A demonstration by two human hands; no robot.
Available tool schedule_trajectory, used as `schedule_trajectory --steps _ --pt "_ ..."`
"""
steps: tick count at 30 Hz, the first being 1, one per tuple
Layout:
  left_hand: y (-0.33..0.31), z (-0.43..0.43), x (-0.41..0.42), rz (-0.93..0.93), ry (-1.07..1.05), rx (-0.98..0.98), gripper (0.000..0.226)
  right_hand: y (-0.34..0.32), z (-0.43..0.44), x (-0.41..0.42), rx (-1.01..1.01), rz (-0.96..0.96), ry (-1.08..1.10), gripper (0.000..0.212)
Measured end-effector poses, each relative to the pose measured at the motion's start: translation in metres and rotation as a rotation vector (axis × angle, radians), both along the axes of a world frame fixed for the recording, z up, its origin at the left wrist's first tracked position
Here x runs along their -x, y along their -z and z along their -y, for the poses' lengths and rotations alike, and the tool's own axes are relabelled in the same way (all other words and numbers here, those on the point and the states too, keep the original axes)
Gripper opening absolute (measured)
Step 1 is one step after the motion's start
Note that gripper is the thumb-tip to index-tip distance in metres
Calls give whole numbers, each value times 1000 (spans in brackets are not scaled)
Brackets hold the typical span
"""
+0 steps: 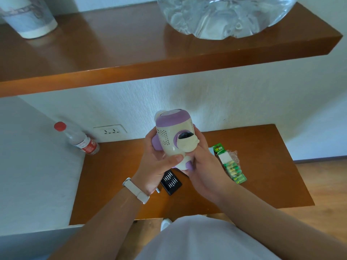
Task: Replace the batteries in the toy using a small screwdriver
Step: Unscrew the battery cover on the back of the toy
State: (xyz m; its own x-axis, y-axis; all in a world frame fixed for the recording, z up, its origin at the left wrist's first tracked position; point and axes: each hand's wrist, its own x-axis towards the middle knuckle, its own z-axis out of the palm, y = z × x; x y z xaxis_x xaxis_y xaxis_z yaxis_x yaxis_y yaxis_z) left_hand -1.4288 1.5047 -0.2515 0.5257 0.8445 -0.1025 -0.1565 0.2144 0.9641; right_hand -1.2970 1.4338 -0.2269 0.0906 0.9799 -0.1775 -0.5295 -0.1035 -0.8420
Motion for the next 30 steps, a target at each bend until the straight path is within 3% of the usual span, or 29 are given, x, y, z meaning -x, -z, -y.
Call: schedule_trajectory --steps 8,13,17,21,23,26,28,30 --pt "12 8 5 -81 -76 10 110 14 -4 0 104 -257 -50 50" --pt "14 12 10 -126 -113 18 113 17 -8 0 195 -330 -77 54" --pt "14 11 12 -133 -132 20 99 13 -8 -4 154 -305 -177 49" --pt "14 10 14 -87 -177 83 89 4 -7 -2 124 -71 -191 41" --pt "12 8 15 -67 -211 106 89 3 -5 1 124 200 -142 41" --pt "7 5 13 -81 -301 128 81 11 0 2 47 804 -50 51" --pt "5 3 10 -105 -365 123 78 17 2 0 11 1002 -9 53" --pt "5 3 10 -113 -402 116 80 20 2 0 -53 1082 -7 52"
